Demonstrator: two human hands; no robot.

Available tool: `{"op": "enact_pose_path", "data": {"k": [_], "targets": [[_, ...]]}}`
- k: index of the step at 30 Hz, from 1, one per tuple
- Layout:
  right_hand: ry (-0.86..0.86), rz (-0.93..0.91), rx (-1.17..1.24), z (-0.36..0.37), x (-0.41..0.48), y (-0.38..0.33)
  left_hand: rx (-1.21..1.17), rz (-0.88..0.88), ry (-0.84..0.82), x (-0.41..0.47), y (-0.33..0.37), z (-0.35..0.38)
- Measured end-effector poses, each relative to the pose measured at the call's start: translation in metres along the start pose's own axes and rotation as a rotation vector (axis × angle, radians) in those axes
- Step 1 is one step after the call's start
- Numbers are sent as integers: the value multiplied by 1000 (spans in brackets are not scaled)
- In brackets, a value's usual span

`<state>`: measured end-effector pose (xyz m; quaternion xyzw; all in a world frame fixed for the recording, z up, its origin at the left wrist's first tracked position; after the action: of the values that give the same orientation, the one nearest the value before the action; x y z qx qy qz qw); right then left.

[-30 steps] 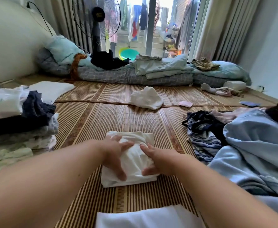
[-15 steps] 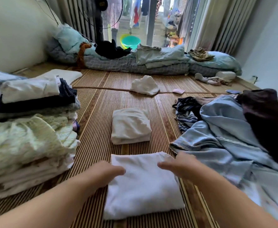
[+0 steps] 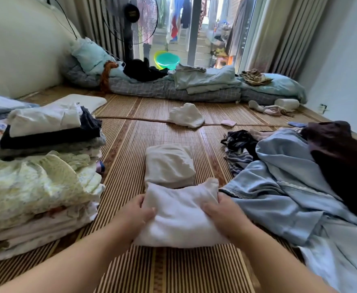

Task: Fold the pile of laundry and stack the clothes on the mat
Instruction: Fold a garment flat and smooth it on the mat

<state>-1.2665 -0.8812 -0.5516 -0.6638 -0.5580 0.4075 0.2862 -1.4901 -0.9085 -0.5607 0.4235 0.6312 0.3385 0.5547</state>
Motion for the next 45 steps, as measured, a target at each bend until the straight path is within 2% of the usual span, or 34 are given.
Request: {"op": "enact_pose_path", "data": {"k": [4,7,10,12,14,17,19,23,29,33,36,40,45], "targets": [[30,-172,206,-17,40,-46,-168,184,-4,34,45,-20],[66,-236,260,-17,88,-78,-149,295,99,73,81,-31],[72,-239,272,-7,137,-94,-66,304,178,119,101,-39],[77,-201,187,5,167,-89,25,237,238,150,100,-42],[127,-146,-1,17,189,-75,128,142,250,172,90,-40],[193,-118,-303,28,210,-60,281,74,126,195,77,-31],[131,-162,-417,33,219,-54,331,66,62,200,72,-26],[44,-86,-515,34,221,-43,615,94,143,202,69,-23],[160,-246,-362,25,181,-52,887,28,293,174,74,-10],[179,-345,-301,1,113,-43,946,84,165,123,79,22],[128,-329,-351,-25,57,-21,907,231,55,76,81,55],[177,-267,-388,-66,-14,18,827,504,-92,9,77,118],[255,-183,-388,-114,-68,67,853,676,-195,-40,59,202]]}}
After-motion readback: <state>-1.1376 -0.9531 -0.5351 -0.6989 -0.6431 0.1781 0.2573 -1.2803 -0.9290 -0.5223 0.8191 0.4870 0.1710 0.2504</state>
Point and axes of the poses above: each hand's wrist, its own x-axis towards the middle knuckle, its own z-axis out of the palm, y = z × x, the point moved 2 cm from there along x, towards the middle knuckle, and after that the axes turned 1 degree about x, right-handed, at the moved point
